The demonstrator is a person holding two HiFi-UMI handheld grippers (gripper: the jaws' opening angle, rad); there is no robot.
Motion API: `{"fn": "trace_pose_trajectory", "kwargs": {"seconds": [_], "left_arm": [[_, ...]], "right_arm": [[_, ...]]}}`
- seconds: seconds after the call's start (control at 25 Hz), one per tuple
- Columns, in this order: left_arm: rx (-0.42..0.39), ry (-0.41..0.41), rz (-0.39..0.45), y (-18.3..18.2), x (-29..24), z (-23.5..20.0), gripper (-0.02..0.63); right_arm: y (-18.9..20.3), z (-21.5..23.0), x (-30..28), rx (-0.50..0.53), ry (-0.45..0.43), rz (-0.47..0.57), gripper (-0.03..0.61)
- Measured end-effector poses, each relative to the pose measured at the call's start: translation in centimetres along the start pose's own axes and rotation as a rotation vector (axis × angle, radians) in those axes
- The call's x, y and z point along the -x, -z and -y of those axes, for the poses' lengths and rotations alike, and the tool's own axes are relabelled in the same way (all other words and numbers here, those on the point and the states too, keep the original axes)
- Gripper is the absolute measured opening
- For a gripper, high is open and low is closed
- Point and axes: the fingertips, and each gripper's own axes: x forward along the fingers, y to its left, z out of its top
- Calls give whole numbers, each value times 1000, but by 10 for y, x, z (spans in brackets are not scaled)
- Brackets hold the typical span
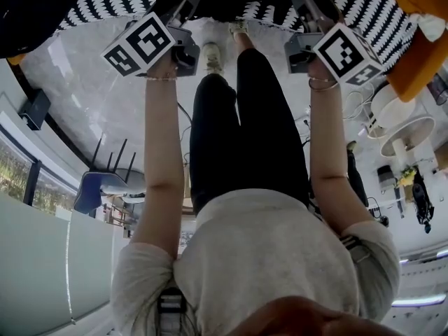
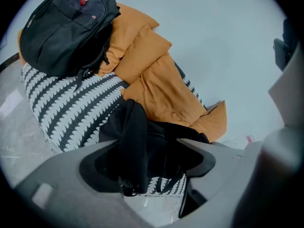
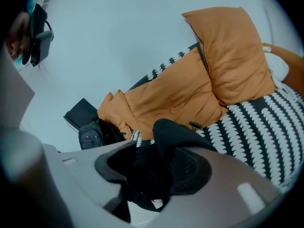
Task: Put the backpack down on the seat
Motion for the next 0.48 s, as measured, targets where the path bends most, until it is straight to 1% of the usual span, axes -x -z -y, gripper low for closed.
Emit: {"fn": "trace_pose_trajectory", "kwargs": {"seconds": [0.12, 0.24, 0.36, 0.48], "left_arm": [[5, 5, 12, 1, 9, -3, 330], [8, 17, 32, -2, 19, -2, 330], [-2, 26, 38, -2, 27, 5, 330], [-16, 34, 43, 0, 38, 12, 330]], "right_arm": [[3, 6, 11, -11, 23, 11, 216], [7, 6, 19, -28, 23, 21, 216], [11, 0, 27, -37, 14, 23, 216], [10, -13, 35, -30, -17, 32, 216]]}}
